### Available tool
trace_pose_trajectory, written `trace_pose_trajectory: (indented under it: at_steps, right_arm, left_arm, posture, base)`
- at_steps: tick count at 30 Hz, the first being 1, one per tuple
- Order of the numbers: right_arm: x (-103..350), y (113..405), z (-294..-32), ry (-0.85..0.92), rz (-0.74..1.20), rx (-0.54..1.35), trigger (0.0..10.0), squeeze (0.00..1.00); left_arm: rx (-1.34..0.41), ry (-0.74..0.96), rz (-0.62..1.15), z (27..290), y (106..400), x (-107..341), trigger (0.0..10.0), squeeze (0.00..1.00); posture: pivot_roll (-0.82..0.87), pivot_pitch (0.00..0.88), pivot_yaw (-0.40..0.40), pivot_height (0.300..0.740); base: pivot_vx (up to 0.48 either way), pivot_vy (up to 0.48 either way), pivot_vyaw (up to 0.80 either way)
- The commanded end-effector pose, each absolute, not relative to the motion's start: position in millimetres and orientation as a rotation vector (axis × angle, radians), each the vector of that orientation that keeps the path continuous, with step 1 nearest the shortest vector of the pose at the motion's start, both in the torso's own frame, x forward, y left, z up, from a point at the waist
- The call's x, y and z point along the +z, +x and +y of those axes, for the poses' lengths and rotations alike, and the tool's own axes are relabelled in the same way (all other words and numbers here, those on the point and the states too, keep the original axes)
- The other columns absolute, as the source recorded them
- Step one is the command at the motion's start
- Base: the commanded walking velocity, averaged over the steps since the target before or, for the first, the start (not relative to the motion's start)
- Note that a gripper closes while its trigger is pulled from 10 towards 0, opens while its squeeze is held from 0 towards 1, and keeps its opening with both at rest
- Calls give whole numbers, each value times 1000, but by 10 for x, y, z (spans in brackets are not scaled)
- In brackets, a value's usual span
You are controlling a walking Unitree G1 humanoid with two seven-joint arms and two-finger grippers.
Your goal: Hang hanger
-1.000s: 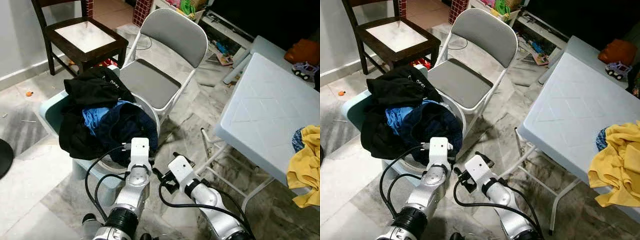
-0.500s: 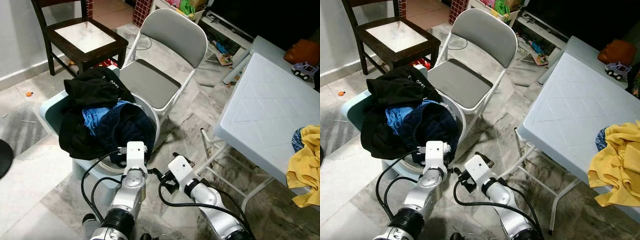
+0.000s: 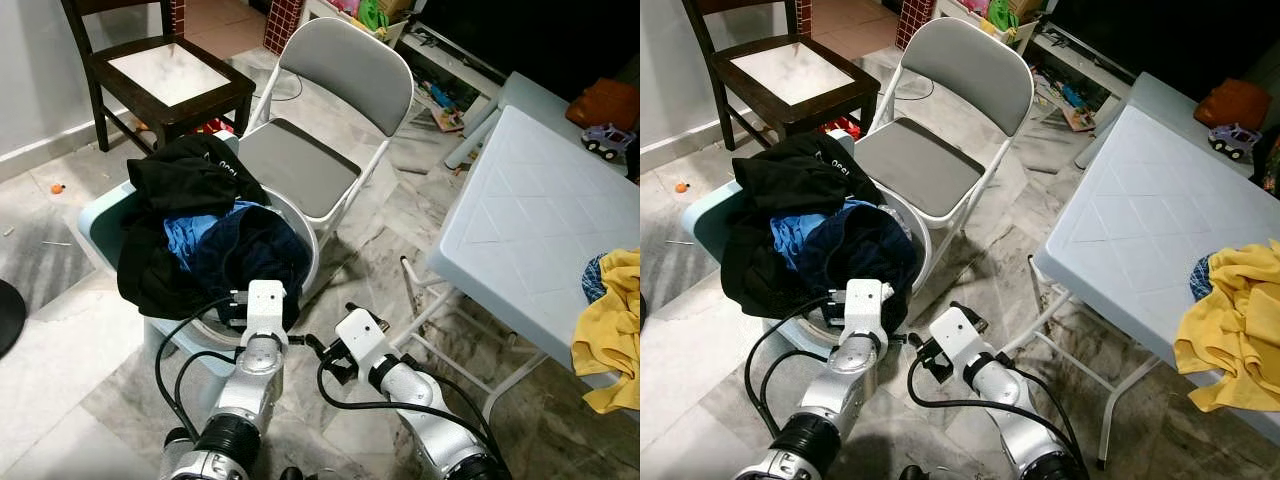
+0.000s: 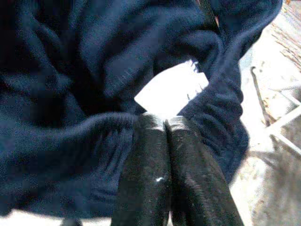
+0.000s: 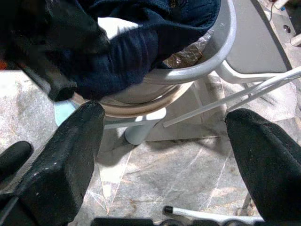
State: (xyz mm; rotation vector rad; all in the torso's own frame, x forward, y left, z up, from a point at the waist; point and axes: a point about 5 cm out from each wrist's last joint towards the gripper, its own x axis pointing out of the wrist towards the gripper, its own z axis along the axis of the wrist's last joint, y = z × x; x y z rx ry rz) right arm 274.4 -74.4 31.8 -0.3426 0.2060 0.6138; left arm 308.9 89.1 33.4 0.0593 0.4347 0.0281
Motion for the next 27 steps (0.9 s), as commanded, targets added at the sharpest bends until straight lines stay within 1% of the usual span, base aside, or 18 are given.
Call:
trace_pose_trajectory:
  at_steps: [1,7,8,9,14,15,18,20,23,24,27]
  right_arm:
    - [264,2754,-873,-344,236,569,10000,0]
    - [272,2777,-854,-334,230,553,10000,0]
    - [270,2779,-849,-331,229,549,10000,0]
    - [270,2781,-848,-327,227,544,10000,0]
    - [261,2780,-846,-323,228,536,10000,0]
    - [258,2781,-844,-323,228,534,10000,0]
    - [258,2786,-838,-321,227,533,10000,0]
    - [263,2793,-831,-320,225,533,10000,0]
    - [264,2795,-827,-320,224,532,10000,0]
    - [267,2798,-826,-320,222,532,10000,0]
    - [267,2799,-830,-321,219,532,10000,0]
  left_arm:
    - [19,90,458,915,3063,276,0,0]
    - [-12,179,418,1037,3124,335,0,0]
    - [-39,233,385,1076,3149,376,0,0]
    - [-78,307,312,1138,3196,469,0,0]
    - [-93,438,207,1339,3303,630,0,0]
    - [-96,498,158,1408,3348,704,0,0]
    - [-98,572,101,1469,3406,798,0,0]
    - [-103,622,54,1480,3455,880,0,0]
    - [-110,654,19,1477,3481,930,0,0]
    - [-117,696,-30,1453,3525,1008,0,0]
    - [-118,724,-75,1416,3592,1098,0,0]
  posture:
    - [198,152,-284,740]
    - [206,149,-265,740]
    - [209,147,-259,740]
    - [211,146,-255,740]
    - [219,146,-249,740]
    - [221,146,-248,740]
    - [223,146,-247,740]
    - [223,145,-249,740]
    - [223,146,-249,740]
    - [220,145,-252,740]
    - [213,146,-251,740]
  base:
    - [0,0,0]
    - [0,0,0]
    - [0,0,0]
    - [0,0,0]
    - [0,0,0]
    - [0,0,0]
    - [0,0,0]
    - [0,0,0]
    - [0,0,0]
    - [0,0,0]
    - [0,0,0]
